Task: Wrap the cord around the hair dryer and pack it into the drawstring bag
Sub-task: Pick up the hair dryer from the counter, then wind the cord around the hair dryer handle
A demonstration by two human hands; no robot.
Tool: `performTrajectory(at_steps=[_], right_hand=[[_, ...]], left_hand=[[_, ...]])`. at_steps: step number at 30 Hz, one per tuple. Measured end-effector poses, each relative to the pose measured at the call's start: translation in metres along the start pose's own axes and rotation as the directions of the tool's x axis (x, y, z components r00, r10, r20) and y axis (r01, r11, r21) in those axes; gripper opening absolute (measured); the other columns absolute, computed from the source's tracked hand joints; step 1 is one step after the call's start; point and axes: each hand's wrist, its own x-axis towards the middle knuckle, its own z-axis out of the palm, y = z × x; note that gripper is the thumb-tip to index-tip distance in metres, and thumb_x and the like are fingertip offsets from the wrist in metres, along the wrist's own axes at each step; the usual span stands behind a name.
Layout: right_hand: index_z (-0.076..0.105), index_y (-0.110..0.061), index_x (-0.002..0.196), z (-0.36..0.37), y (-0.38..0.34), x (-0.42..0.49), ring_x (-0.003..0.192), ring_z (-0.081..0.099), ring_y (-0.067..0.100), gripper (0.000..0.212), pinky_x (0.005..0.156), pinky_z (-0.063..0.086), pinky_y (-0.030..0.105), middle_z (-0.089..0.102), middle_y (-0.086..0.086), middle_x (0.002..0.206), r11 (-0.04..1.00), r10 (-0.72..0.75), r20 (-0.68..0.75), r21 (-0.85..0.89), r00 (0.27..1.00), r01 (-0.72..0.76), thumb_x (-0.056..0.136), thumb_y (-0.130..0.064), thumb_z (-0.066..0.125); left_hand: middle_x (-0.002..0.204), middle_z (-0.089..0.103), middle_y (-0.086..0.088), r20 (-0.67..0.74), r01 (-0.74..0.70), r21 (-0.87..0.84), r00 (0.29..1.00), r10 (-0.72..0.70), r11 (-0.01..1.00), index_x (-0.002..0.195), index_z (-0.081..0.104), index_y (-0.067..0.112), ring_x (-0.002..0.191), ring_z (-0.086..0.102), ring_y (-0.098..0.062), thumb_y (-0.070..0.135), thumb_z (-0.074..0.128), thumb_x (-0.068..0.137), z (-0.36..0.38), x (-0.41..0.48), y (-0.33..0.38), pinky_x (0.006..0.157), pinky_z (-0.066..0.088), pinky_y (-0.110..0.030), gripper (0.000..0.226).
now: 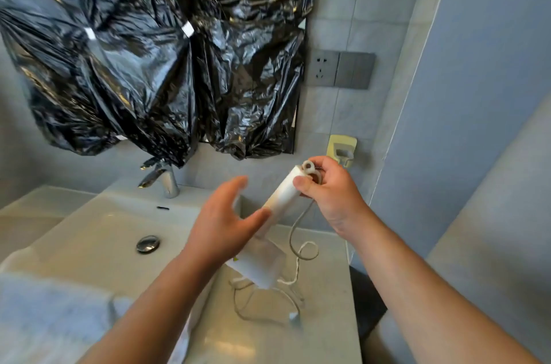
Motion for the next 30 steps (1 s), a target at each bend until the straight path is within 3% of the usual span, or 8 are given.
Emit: performTrajectory(at_steps=[3,6,9,14,17,20,25,30], right_hand=[[0.06,-0.019,0.087,0.013,-0.023,-0.006,0.08,0.057,0.018,0.023,0.086,0.052,0.052,0.062,0.002,0.081,0.999,-0.039,0.041,-0.034,0.998,0.04,0.076,-0.004,0.073],[0.061,-0.021,0.088,0.025,-0.036,-0.005,0.079,0.061,0.017,0.027,0.081,0.055,0.047,0.067,0.001,0.081,0.996,-0.05,0.042,-0.075,0.998,0.053,0.067,-0.016,0.076],[0.058,-0.016,0.09,0.03,-0.042,0.0,0.077,0.065,0.019,0.02,0.072,0.058,0.038,0.07,0.004,0.081,1.0,-0.026,0.037,-0.002,0.999,0.027,0.079,-0.009,0.074],[0.06,-0.012,0.085,0.034,-0.046,0.012,0.063,0.06,0.022,0.014,0.073,0.056,0.039,0.062,0.0,0.062,0.998,0.057,0.04,-0.002,0.998,-0.057,0.094,-0.003,0.054],[0.062,-0.013,0.084,0.04,-0.048,0.021,0.053,0.055,0.016,0.019,0.06,0.054,0.035,0.054,-0.002,0.059,0.992,0.075,0.05,-0.105,0.996,-0.069,0.098,-0.014,0.05],[0.064,-0.014,0.08,0.041,-0.049,0.027,0.044,0.041,0.011,0.021,0.041,0.035,0.023,0.051,-0.001,0.06,0.974,0.094,0.053,-0.21,0.994,-0.081,0.097,-0.017,0.051],[0.067,-0.015,0.083,0.039,-0.054,0.031,0.041,0.038,0.007,0.016,0.037,0.028,0.018,0.053,0.002,0.064,0.971,0.108,0.096,-0.225,0.99,-0.084,0.094,-0.008,0.057],[0.072,-0.033,0.086,0.039,-0.062,0.041,0.04,0.036,0.003,0.021,0.04,0.03,0.015,0.054,-0.005,0.062,0.92,0.027,0.063,-0.392,0.998,0.0,0.094,-0.018,0.06]], left_hand=[[0.116,0.065,0.007,0.24,-0.096,-0.072,0.964,0.111,0.993,0.128,0.055,0.029,0.102,0.062,-0.014,0.036,0.071,0.083,-0.005,0.01,0.024,0.088,0.052,-0.035,0.048],[0.09,0.067,0.007,0.216,-0.089,-0.214,0.967,0.136,0.973,0.112,0.06,0.027,0.081,0.062,-0.012,0.026,0.069,0.085,-0.011,0.018,0.032,0.069,0.049,-0.03,0.028],[0.09,0.069,0.001,0.202,-0.025,-0.459,0.971,0.132,0.888,0.108,0.064,0.024,0.077,0.061,-0.011,0.03,0.066,0.081,-0.016,0.026,0.027,0.07,0.05,-0.031,0.027],[0.078,0.062,-0.013,0.207,0.07,-0.649,0.974,0.087,0.758,0.1,0.057,0.012,0.068,0.06,-0.024,0.026,0.065,0.076,-0.023,0.053,0.014,0.068,0.054,-0.055,0.029],[0.081,0.055,-0.008,0.213,0.083,-0.668,0.973,0.084,0.74,0.103,0.055,0.014,0.069,0.055,-0.018,0.029,0.063,0.073,-0.025,0.065,0.011,0.065,0.055,-0.042,0.035],[0.075,0.05,0.0,0.204,0.084,-0.676,0.976,0.077,0.732,0.095,0.058,0.017,0.066,0.05,-0.014,0.04,0.066,0.071,-0.026,0.075,0.004,0.061,0.051,-0.031,0.035],[0.067,0.054,-0.008,0.227,0.134,-0.716,0.973,0.046,0.685,0.086,0.057,0.005,0.056,0.055,-0.016,0.027,0.068,0.069,-0.027,0.089,0.003,0.053,0.048,-0.027,0.03],[0.064,0.054,-0.007,0.31,0.208,-0.815,0.945,0.104,0.541,0.107,0.059,0.011,0.053,0.05,-0.022,0.007,0.065,0.066,-0.029,0.1,0.014,0.053,0.045,-0.032,0.042]])
